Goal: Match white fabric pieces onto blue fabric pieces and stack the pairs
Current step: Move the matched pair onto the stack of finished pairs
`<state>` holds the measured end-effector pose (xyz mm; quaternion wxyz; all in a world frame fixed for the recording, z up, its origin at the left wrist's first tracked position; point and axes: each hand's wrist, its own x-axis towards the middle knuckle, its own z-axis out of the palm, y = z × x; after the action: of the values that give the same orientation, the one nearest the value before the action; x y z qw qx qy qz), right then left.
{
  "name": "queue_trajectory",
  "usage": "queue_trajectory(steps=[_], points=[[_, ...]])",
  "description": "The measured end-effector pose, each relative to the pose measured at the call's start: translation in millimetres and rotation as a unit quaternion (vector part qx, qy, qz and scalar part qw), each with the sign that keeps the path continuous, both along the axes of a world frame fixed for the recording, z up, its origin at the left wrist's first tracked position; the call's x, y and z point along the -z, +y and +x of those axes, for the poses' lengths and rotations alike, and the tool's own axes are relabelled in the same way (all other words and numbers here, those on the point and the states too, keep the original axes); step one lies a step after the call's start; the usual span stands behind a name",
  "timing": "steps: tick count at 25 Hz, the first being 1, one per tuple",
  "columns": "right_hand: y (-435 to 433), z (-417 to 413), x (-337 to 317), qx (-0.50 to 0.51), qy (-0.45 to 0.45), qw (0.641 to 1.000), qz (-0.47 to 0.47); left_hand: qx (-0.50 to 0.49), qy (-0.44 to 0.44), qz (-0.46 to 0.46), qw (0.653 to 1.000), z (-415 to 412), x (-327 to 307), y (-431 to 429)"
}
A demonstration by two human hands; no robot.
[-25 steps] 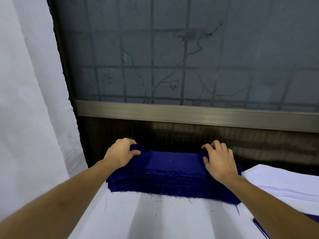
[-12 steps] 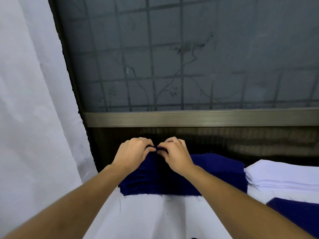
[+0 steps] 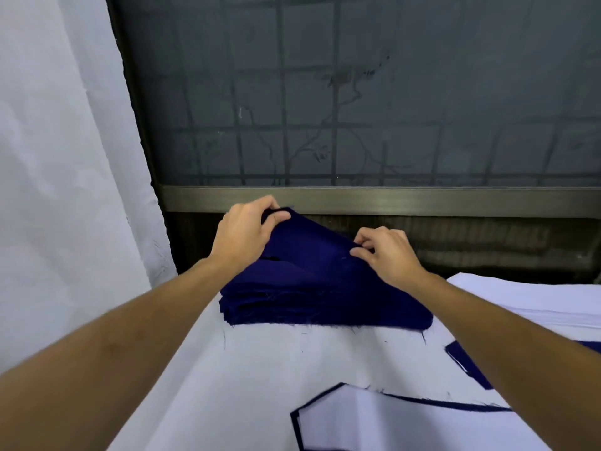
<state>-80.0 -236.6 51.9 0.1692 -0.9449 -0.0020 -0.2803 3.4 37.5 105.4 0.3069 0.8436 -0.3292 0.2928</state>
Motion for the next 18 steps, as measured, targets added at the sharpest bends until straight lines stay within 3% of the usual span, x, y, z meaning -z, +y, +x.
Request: queue_trajectory(steps=[10,18], points=[[-68,-91,-5,0.079,0.027,0.996,-0.025,-0.006,0.012,-0.107,0.994,-40,-23,5],[-117,-180,0,0.118,0.087,0.988,0.039,-0.020,0.031,-0.142,0.989,-69,-12,9]])
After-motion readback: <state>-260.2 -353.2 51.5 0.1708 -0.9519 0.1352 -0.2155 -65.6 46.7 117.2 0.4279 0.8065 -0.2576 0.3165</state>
